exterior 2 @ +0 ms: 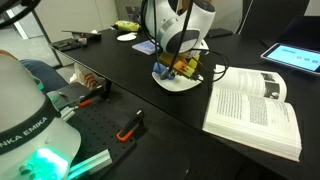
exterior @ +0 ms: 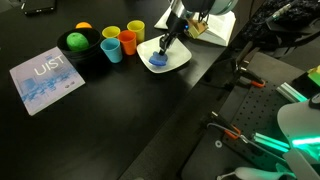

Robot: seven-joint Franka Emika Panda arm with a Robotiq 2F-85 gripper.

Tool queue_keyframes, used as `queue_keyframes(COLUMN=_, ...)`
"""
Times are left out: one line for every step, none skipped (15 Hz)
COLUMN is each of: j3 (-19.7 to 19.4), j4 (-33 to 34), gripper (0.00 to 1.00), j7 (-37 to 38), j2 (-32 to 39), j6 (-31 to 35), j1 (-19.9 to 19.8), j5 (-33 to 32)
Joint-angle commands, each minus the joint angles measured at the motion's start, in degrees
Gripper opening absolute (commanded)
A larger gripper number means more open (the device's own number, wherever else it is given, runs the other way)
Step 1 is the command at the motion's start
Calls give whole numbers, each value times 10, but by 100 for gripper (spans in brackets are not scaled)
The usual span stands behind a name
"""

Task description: Use the blue sponge to wipe the white plate

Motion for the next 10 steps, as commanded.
queue_keyframes(j3=22, j4=-24, gripper=1, j7=-4, j2=-24, j6=-3, j1=-33, j5=12)
queue_keyframes(j3=30, j4=-27, gripper=1, j7=-6, j2=-31, j6=-2, j1=-39, j5=10)
queue_keyframes(j3=40, j4=-29, gripper=1, j7=-6, j2=-37, j6=-3, j1=-47, j5=10)
queue_keyframes(j3=56, j4=-31, gripper=1, j7=-5, j2=-47, j6=-6, j1=-55, j5=10)
queue_keyframes(j3=72, j4=-35, gripper=1, j7=-8, j2=-55, j6=-8, j1=-65, j5=9)
queue_keyframes(j3=92, j4=-40, gripper=1, j7=-10, j2=-65, j6=-10, j1=-75, j5=7)
queue_keyframes(j3=112, j4=-44, gripper=1, j7=-11, j2=-73, j6=-11, j1=-85, j5=7)
queue_keyframes(j3=133, j4=-48, gripper=1, j7=-9, j2=-80, j6=-13, j1=-95, j5=9)
queue_keyframes(j3=154, j4=-53, gripper=1, j7=-9, j2=-85, j6=-14, j1=-106, j5=10)
queue_keyframes(j3=178, j4=-57, gripper=1, j7=-6, j2=-86, j6=-13, j1=-118, j5=13)
